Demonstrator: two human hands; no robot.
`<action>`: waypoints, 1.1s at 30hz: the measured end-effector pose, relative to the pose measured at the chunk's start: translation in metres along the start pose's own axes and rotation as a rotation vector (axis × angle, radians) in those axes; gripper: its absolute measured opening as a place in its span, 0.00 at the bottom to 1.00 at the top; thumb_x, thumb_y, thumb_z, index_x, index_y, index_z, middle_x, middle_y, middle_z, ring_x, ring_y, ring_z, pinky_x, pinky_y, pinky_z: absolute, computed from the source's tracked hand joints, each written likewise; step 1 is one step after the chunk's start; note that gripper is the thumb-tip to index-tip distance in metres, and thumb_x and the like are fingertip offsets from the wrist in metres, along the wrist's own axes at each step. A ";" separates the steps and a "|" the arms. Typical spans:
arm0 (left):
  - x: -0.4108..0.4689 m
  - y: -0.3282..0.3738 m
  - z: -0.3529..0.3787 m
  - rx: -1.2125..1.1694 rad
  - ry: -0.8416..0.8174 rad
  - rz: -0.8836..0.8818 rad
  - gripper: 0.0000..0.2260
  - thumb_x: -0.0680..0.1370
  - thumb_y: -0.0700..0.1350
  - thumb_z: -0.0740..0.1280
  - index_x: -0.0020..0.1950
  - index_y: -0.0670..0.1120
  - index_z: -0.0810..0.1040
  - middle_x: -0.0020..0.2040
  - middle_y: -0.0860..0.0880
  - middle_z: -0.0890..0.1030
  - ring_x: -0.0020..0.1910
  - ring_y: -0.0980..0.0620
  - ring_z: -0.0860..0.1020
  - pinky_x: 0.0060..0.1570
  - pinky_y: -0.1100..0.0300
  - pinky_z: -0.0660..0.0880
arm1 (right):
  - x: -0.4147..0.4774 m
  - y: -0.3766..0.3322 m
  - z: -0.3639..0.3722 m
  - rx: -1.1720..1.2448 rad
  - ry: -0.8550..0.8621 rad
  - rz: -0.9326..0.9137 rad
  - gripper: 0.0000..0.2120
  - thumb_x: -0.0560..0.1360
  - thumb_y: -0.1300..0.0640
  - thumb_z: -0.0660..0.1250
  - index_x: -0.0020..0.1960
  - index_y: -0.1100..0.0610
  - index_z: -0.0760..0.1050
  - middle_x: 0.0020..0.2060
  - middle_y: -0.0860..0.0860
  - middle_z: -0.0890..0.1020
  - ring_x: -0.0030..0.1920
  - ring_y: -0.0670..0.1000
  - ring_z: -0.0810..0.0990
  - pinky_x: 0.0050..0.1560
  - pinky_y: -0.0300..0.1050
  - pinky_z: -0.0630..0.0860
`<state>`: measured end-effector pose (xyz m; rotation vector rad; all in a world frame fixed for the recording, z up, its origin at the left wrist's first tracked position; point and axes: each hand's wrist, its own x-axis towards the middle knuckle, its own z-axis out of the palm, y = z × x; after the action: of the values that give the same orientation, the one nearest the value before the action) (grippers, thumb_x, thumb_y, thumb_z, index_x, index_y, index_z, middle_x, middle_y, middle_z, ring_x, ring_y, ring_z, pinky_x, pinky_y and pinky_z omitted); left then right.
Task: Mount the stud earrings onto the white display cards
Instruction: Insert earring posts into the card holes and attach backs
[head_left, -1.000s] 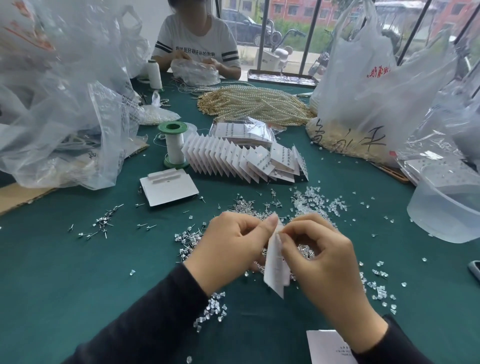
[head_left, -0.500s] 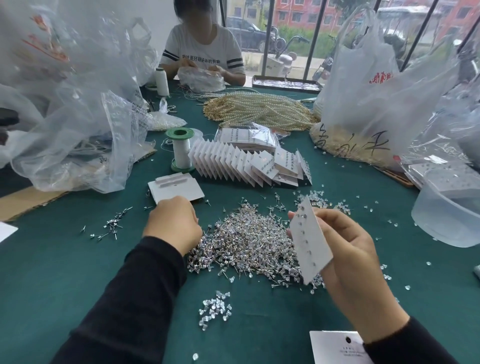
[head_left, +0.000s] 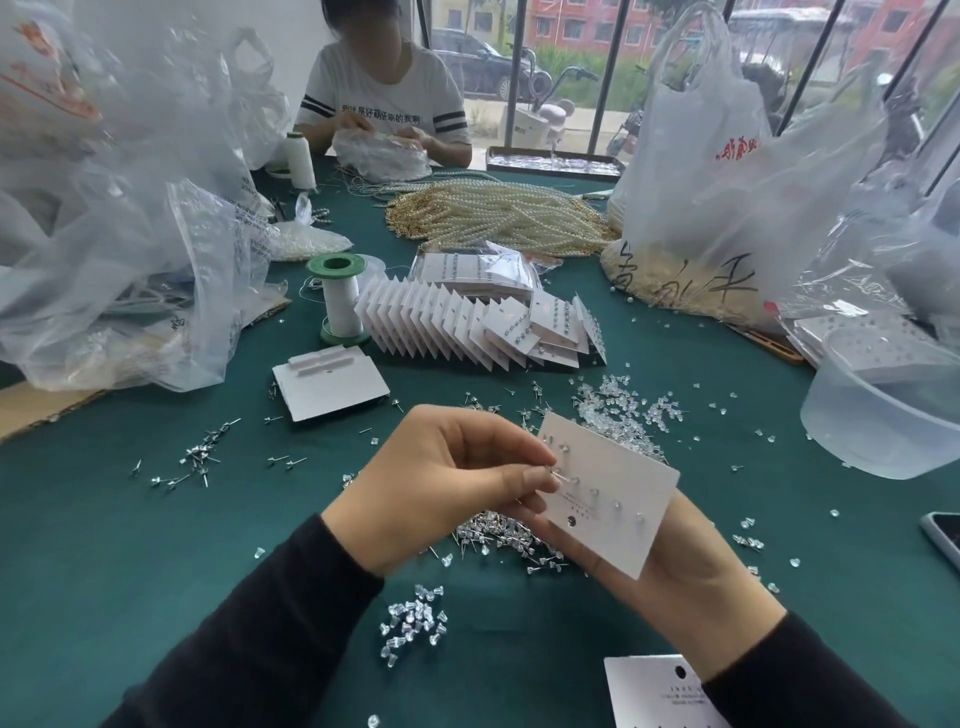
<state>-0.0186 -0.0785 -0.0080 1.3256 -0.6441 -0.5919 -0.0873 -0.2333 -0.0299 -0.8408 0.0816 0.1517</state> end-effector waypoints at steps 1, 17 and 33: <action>0.000 -0.001 0.002 0.004 0.011 0.017 0.04 0.63 0.38 0.71 0.37 0.42 0.83 0.33 0.45 0.83 0.31 0.51 0.81 0.33 0.62 0.78 | 0.000 0.000 0.000 -0.014 -0.004 -0.012 0.19 0.58 0.54 0.78 0.46 0.59 0.83 0.44 0.58 0.83 0.43 0.55 0.83 0.53 0.54 0.79; 0.000 -0.004 0.008 0.131 0.026 0.070 0.05 0.67 0.28 0.70 0.37 0.36 0.81 0.31 0.49 0.83 0.30 0.54 0.81 0.32 0.67 0.77 | 0.001 0.005 0.005 -0.171 0.220 -0.079 0.05 0.58 0.61 0.70 0.34 0.58 0.80 0.31 0.56 0.81 0.29 0.52 0.80 0.31 0.44 0.79; 0.004 -0.013 0.009 -0.126 0.033 -0.243 0.14 0.65 0.49 0.70 0.39 0.38 0.83 0.35 0.44 0.83 0.31 0.53 0.80 0.32 0.65 0.77 | 0.002 0.019 -0.002 -1.178 0.498 -0.809 0.02 0.72 0.60 0.65 0.42 0.54 0.75 0.43 0.47 0.78 0.45 0.46 0.78 0.41 0.44 0.77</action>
<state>-0.0232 -0.0894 -0.0196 1.3016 -0.4141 -0.7933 -0.0880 -0.2217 -0.0453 -2.0007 0.1111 -0.8640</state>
